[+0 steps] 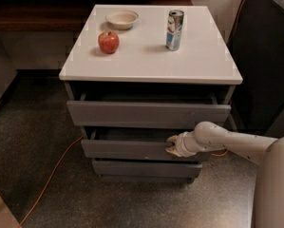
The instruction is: Place redbull can into middle drawer
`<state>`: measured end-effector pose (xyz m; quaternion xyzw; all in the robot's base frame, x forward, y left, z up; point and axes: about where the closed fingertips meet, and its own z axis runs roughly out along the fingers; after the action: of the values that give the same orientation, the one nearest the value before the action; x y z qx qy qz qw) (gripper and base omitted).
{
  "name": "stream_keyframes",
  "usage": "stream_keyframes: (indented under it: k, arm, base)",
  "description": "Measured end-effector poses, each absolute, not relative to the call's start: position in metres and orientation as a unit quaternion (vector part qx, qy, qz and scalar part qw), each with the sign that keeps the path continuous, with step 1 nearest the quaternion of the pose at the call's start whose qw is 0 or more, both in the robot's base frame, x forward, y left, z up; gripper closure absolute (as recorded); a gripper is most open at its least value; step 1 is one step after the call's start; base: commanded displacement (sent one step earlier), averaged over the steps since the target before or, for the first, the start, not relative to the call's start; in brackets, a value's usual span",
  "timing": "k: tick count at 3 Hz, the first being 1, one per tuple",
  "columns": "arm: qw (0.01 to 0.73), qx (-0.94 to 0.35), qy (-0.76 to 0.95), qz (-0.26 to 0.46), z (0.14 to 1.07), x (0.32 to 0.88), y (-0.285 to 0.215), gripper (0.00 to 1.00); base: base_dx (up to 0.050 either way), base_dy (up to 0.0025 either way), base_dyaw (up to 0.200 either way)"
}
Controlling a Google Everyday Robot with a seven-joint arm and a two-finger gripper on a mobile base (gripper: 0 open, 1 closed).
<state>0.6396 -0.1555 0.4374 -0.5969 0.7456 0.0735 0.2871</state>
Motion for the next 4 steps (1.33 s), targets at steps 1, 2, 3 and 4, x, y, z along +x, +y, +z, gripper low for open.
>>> stream_keyframes:
  k: [1,2,3,4]
  arm:
    - [0.288,-0.591,0.747,0.097,0.441,0.618,-0.145,0.78]
    - [0.288,-0.591,0.747,0.097,0.445,0.618,-0.145,0.56]
    - [0.291,-0.582,0.748,0.133,0.452,0.584,-0.129,0.31]
    - [0.297,-0.566,0.744,0.194,0.467,0.526,-0.101,0.36]
  base:
    - [0.0,0.0,0.0]
    - [0.0,0.0,0.0]
    - [0.0,0.0,0.0]
    - [0.0,0.0,0.0]
